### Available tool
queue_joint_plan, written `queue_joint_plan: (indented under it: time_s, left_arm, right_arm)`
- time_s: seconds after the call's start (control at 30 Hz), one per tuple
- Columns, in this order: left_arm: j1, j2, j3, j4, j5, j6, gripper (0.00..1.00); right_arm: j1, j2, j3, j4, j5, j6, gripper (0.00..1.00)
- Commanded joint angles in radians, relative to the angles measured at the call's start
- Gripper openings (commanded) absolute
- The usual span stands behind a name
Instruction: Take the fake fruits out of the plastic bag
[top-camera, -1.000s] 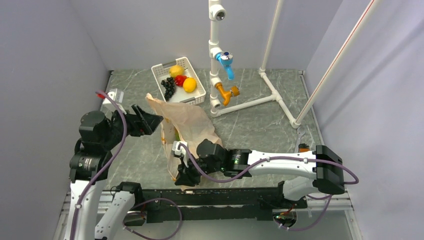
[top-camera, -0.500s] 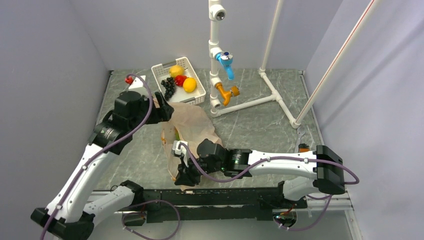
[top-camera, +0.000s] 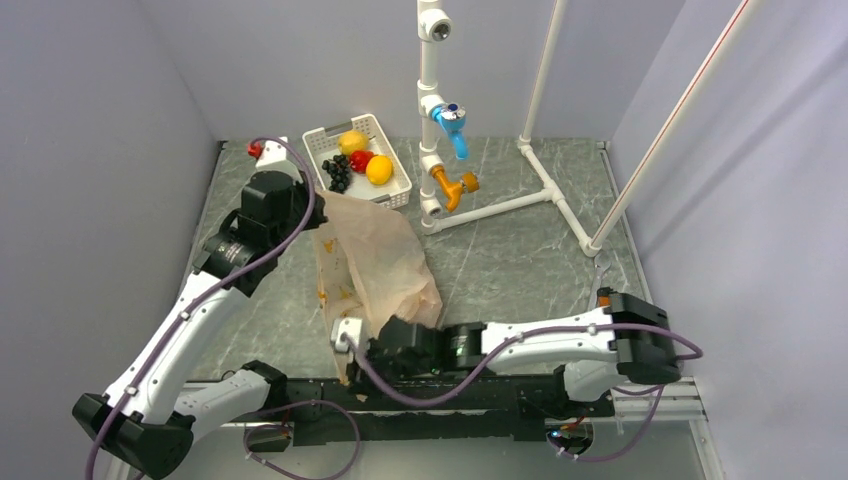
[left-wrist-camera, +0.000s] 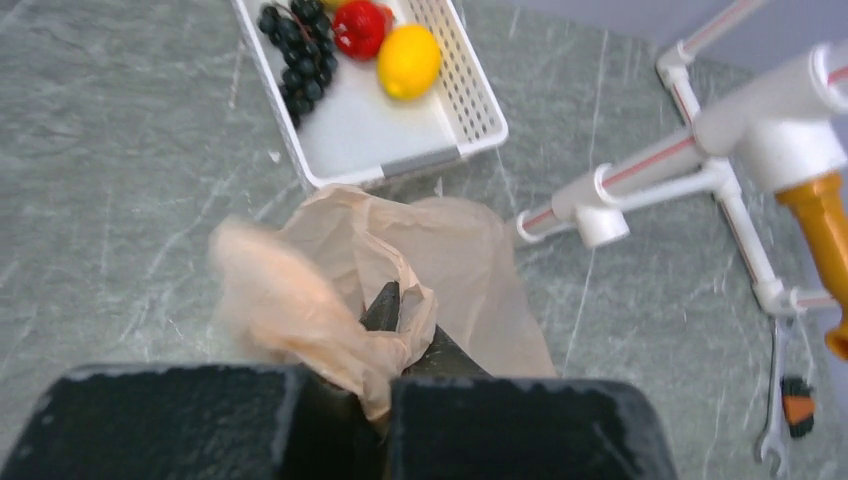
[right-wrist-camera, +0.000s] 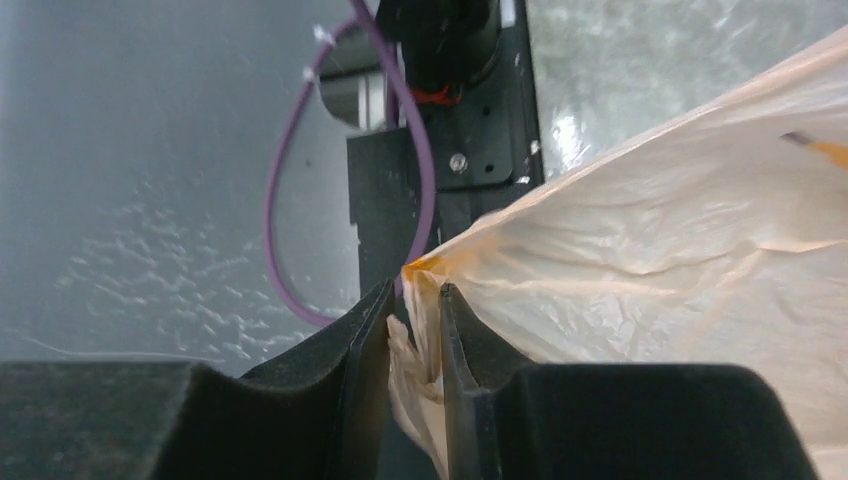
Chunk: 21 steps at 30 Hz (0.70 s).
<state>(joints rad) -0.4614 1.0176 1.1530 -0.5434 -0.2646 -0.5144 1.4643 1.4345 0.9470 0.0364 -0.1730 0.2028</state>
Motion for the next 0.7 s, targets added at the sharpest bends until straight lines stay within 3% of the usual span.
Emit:
queue_joint_plan:
  time_s: [0.0,0.1,0.17,0.3,0.4,0.53,0.67]
  left_arm:
    - [0.118,0.001,0.069,0.118,0.009,-0.033,0.0]
    - [0.204,0.03,0.094,0.15,0.174,-0.01,0.0]
    - [0.218,0.043,0.102,0.174,0.261,0.035,0.0]
    - [0.217,0.045,0.068,0.202,0.353,0.107,0.0]
    - [0.218,0.026,0.004,0.254,0.376,0.15,0.0]
    - [0.219,0.003,-0.081,0.319,0.395,0.203,0.0]
    - [0.223,-0.017,-0.121,0.351,0.413,0.23,0.0]
  right_arm:
    - [0.089,0.139,0.003,-0.001,0.132,-0.07,0.26]
    - [0.11,0.252,0.041,-0.01,0.122,-0.05,0.28]
    - [0.123,0.282,0.081,-0.054,0.165,-0.042,0.36]
    - [0.125,0.208,0.126,-0.139,0.246,-0.034,0.68]
    - [0.124,0.131,0.173,-0.211,0.262,-0.025,0.84]
    - [0.125,0.022,0.21,-0.272,0.264,0.023,0.98]
    - [0.124,-0.091,0.202,-0.28,0.294,0.078,1.0]
